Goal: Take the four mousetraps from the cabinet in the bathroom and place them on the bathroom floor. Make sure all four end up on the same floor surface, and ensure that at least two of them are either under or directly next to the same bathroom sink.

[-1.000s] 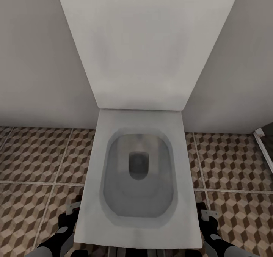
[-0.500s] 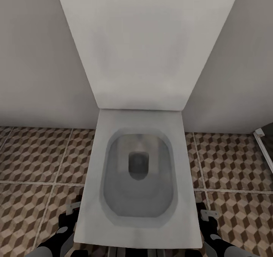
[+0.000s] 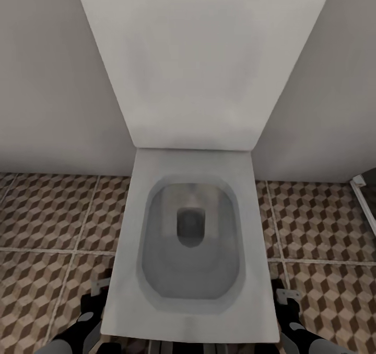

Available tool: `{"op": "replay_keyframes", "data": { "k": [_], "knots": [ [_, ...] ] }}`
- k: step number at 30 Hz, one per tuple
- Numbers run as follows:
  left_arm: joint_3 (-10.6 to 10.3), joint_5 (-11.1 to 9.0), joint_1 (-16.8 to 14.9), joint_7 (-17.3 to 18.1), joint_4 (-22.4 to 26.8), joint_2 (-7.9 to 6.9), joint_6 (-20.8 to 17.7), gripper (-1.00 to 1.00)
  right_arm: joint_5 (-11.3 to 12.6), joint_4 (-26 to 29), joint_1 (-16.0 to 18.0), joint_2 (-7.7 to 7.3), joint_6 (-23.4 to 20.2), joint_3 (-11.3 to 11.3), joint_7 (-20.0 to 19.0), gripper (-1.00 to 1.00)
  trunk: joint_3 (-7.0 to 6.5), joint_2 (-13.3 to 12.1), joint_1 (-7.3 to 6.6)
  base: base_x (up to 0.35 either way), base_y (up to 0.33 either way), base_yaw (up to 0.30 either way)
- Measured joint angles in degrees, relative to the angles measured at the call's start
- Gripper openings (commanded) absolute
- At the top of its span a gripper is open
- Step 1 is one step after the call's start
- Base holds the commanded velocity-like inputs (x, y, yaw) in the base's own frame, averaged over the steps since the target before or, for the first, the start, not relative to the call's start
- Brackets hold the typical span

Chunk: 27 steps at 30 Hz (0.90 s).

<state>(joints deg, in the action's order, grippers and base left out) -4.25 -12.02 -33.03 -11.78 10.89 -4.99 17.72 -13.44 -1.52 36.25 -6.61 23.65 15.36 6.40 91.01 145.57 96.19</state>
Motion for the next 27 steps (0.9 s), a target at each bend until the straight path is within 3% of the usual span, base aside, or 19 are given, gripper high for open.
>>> {"op": "replay_keyframes", "data": {
  "k": [3,27],
  "knots": [
    [0.2,0.4,0.0,0.0,0.2,0.0,0.4,-1.0,0.0,0.1,0.0,-0.04,0.1,0.2,-0.2,-1.0,0.65,0.0,0.06,0.0,0.0,0.0],
    [0.3,0.4,0.0,0.0,0.2,0.0,0.3,-1.0,0.1,0.1,0.0,-0.06,0.0,0.2,-0.2,-1.0,0.66,0.0,0.06,0.0,0.0,0.0]
  ]
}}
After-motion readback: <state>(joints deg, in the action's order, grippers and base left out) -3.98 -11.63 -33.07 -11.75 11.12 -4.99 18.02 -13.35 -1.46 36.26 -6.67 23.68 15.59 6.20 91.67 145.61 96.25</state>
